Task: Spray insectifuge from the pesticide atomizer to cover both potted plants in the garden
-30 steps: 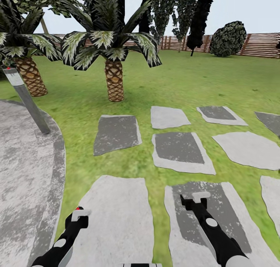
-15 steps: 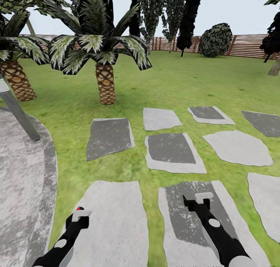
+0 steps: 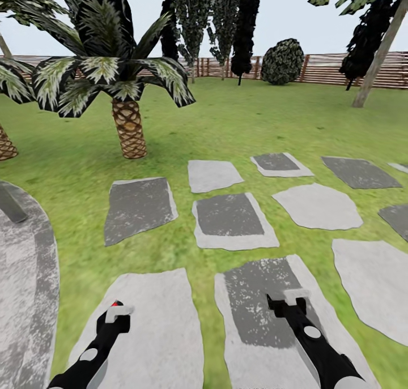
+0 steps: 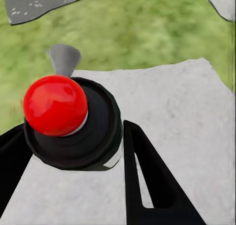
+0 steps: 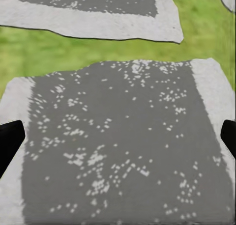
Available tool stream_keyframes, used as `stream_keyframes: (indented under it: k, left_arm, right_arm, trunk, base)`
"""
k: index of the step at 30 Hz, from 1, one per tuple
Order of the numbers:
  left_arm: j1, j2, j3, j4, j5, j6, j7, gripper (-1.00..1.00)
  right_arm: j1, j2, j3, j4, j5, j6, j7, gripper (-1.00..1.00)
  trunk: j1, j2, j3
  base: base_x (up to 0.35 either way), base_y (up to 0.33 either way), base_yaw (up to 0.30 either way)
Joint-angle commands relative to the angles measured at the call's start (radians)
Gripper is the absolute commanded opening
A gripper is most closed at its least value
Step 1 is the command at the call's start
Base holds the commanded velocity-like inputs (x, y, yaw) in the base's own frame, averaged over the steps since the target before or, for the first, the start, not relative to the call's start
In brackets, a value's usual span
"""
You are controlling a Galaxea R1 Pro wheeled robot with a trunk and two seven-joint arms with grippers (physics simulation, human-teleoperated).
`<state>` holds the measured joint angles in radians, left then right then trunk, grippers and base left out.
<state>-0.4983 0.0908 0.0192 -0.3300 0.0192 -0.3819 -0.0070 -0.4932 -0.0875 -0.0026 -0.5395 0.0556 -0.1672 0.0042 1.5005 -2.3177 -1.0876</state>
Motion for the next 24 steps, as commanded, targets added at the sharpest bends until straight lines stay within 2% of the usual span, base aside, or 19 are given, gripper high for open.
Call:
stream_keyframes:
  k: [1,8,9,10,13,16,20,24]
  left_arm:
    - [0.0,-0.001,0.001,0.0,0.001,-0.003,-0.001,-1.0]
    - [-0.001,-0.001,-0.001,0.002,-0.001,-0.001,-0.001,-1.0]
    - [-0.005,0.006,0.001,0.002,0.004,0.11,-0.002,-1.0]
    - [-0.007,0.006,0.001,-0.001,0.004,0.168,-0.004,-1.0]
    - [-0.008,0.008,0.001,-0.002,0.005,0.226,-0.006,-1.0]
    - [-0.008,0.006,0.001,-0.004,0.005,0.226,-0.007,-1.0]
    - [-0.002,0.006,0.001,-0.004,0.004,0.177,-0.007,-1.0]
    - [0.0,0.006,0.001,-0.004,0.004,0.159,-0.008,-1.0]
  right_arm:
    - [-0.001,0.0,0.0,0.002,0.006,-0.003,0.0,1.0]
    - [-0.001,0.003,0.001,0.004,0.005,-0.003,0.0,1.0]
    - [-0.001,0.003,0.001,0.008,0.005,-0.011,0.001,1.0]
    - [-0.001,0.003,0.001,0.009,0.005,-0.026,0.001,1.0]
    - [-0.001,0.003,0.001,0.011,0.006,-0.065,0.001,1.0]
    - [-0.001,0.004,0.001,0.015,0.006,-0.075,0.0,1.0]
    - [-0.001,0.005,0.001,0.035,0.006,-0.079,0.0,1.0]
    - [-0.001,0.006,0.001,0.039,0.006,-0.08,0.0,1.0]
  trunk:
    - [0.0,0.0,0.0]
    - [0.0,0.0,0.005]
    - [0.0,0.0,0.006]
    - [0.0,0.0,0.007]
    - [0.0,0.0,0.009]
    - [0.0,0.0,0.012]
    - [0.0,0.0,0.015]
    - [0.0,0.0,0.018]
  base:
    - [0.0,0.0,-0.261]
    - [0.0,0.0,-0.261]
    - [0.0,0.0,-0.261]
    - [0.0,0.0,-0.262]
    - [0.0,0.0,-0.264]
    - [0.0,0.0,-0.265]
    - [0.005,0.0,-0.265]
    - [0.224,-0.03,-0.243]
